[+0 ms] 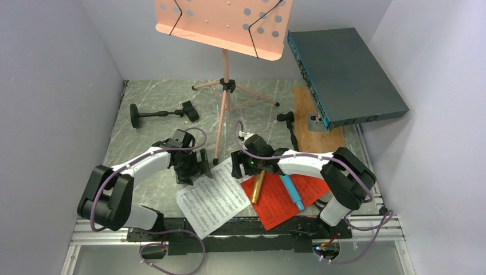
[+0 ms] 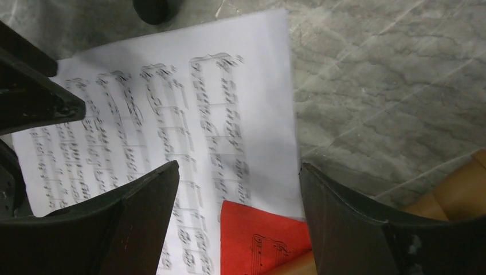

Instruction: Set up the instrument practice props

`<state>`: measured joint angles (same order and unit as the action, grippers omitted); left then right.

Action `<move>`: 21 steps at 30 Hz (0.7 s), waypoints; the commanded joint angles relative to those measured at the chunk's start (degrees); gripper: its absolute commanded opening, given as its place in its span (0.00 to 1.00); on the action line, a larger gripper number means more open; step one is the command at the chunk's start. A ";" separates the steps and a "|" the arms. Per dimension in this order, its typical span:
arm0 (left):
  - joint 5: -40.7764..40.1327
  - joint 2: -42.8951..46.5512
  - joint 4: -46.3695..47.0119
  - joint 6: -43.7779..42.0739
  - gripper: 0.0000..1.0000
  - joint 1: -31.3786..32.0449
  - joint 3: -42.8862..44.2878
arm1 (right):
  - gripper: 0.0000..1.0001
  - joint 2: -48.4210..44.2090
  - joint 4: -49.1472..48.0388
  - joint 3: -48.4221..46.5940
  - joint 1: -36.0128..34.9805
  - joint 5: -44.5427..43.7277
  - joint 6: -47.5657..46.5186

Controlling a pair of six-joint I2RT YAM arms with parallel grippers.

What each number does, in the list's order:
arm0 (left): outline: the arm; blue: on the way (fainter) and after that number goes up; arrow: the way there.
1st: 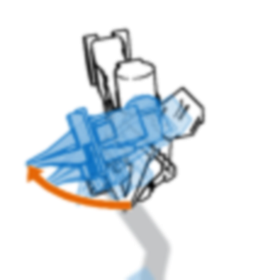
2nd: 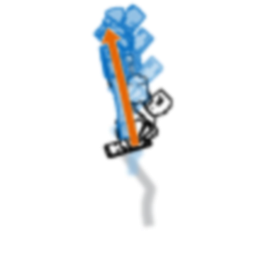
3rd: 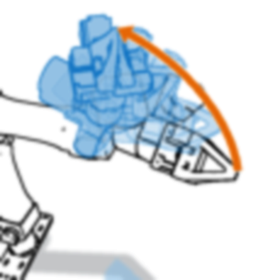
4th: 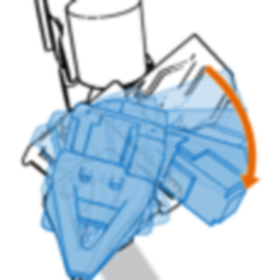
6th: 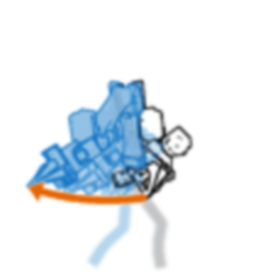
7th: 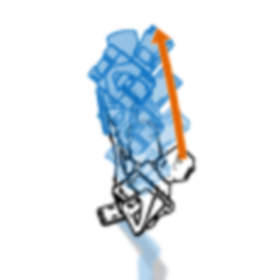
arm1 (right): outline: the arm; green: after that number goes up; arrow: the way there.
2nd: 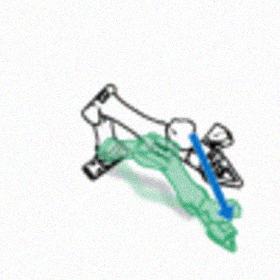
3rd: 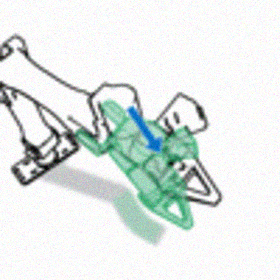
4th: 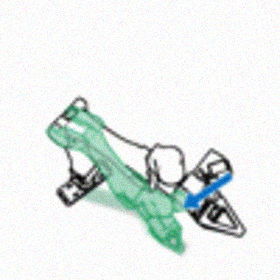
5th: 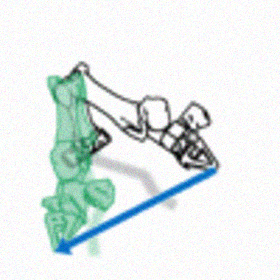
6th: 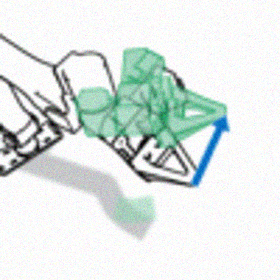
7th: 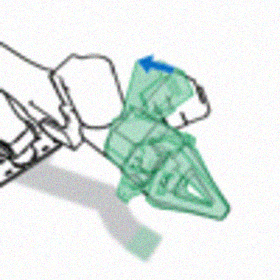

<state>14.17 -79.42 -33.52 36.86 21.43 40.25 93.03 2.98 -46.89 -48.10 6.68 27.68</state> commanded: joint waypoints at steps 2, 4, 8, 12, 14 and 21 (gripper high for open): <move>9.40 -2.39 7.59 1.72 0.94 2.88 -2.80 | 0.79 -0.76 -4.88 3.13 -0.16 4.60 1.62; 10.85 -0.96 7.40 2.01 0.93 3.90 -2.39 | 0.79 -0.90 -6.52 4.33 -0.16 5.65 2.53; 14.04 2.20 6.66 1.77 0.90 4.40 -0.53 | 0.79 -0.50 -7.93 5.38 -0.16 6.02 3.55; 17.61 3.12 7.02 1.83 0.87 4.49 1.30 | 0.79 -1.00 -8.37 5.79 -0.16 5.87 3.70; 18.87 3.13 7.54 1.90 0.85 4.58 1.70 | 0.79 -1.81 -8.88 6.01 -0.16 6.33 3.61; 20.54 2.12 9.48 1.17 0.76 4.67 1.60 | 0.79 -3.86 -10.61 7.07 -0.16 7.14 4.02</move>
<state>30.89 -77.71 -27.22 38.20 25.76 40.23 91.00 -6.74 -40.93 -48.05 12.23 30.41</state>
